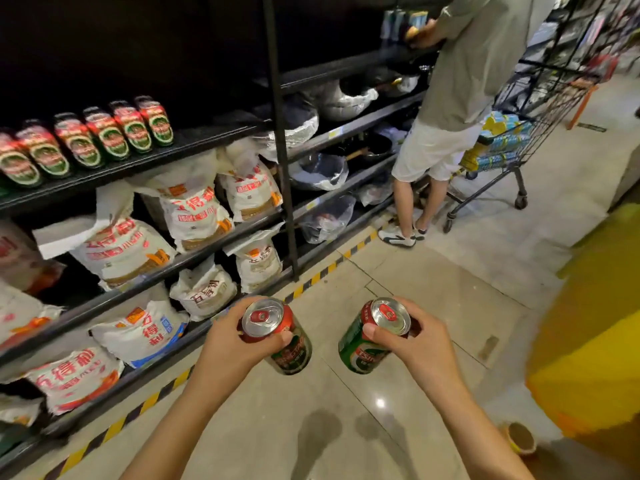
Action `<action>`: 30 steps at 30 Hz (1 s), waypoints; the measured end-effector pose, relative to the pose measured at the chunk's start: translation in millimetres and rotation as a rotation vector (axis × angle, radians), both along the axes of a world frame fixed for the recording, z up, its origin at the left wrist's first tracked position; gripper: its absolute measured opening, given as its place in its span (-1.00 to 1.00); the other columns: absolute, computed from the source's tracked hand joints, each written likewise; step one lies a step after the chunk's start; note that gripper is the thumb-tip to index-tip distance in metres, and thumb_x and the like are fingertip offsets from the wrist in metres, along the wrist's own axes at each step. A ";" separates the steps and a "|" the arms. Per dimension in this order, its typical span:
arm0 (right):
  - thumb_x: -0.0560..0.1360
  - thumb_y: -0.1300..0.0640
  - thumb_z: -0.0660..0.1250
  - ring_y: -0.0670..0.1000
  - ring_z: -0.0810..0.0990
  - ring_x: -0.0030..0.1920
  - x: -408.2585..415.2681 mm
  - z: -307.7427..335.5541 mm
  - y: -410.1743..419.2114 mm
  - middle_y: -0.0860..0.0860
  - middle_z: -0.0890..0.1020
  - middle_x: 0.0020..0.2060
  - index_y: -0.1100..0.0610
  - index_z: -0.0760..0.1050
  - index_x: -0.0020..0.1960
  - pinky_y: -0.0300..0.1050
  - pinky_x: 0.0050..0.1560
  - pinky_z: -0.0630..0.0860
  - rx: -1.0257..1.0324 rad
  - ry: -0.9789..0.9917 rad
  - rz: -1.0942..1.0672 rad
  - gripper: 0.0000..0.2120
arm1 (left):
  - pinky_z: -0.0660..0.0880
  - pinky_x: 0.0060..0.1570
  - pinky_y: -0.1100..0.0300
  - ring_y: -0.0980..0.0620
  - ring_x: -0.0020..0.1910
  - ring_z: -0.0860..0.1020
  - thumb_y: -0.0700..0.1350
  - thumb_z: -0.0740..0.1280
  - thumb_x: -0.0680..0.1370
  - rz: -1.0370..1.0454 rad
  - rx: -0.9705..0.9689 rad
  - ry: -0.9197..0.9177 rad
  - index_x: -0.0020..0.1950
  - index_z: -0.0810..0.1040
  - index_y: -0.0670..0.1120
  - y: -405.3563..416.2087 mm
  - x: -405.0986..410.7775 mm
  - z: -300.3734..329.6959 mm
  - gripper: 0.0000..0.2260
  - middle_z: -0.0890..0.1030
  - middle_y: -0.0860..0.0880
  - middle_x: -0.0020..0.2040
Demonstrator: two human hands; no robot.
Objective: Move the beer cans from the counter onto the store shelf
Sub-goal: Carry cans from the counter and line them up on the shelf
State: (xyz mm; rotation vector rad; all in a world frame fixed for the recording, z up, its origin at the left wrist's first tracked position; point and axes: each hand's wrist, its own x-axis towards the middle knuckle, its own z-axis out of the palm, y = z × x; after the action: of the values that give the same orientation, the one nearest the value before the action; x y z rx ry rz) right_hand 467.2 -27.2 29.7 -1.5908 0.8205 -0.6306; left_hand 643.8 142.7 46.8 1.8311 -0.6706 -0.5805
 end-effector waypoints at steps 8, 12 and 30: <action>0.27 0.11 0.55 -0.19 0.64 -0.13 133.4 21.0 -6.0 -0.17 0.68 -0.17 -0.04 0.60 -0.02 -0.38 -0.25 0.52 -0.017 -0.013 0.152 -0.69 | 0.46 -0.32 0.49 0.47 -0.16 0.51 -0.18 0.53 0.33 0.132 -0.053 0.023 -0.02 0.47 0.20 6.5 103.3 10.6 -0.60 0.61 0.20 -0.14; 0.27 0.10 0.56 -0.15 0.65 -0.12 197.4 26.6 -30.0 -0.14 0.69 -0.17 -0.06 0.61 -0.06 -0.30 -0.19 0.54 -0.049 -0.001 0.229 -0.72 | 0.47 -0.29 0.49 0.42 -0.12 0.54 -0.16 0.54 0.31 0.192 -0.080 0.036 0.00 0.51 0.17 -14.2 153.9 10.2 -0.61 0.62 0.14 -0.09; 0.25 0.03 0.56 -0.13 0.65 -0.05 495.0 43.1 -190.4 -0.12 0.69 -0.12 -0.04 0.61 0.01 -0.21 -0.05 0.58 -0.057 -0.048 0.554 -0.66 | 0.49 -0.25 0.38 0.30 -0.10 0.58 -0.14 0.55 0.29 0.579 -0.104 -0.011 0.02 0.55 0.16 -126.3 385.3 22.4 -0.61 0.64 0.25 -0.11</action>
State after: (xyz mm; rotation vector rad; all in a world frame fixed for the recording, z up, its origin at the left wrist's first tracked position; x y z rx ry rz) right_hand 962.2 -217.7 72.9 -1.7475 0.2984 -0.2902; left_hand 1029.1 16.4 69.2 1.8174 -0.1509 -0.1473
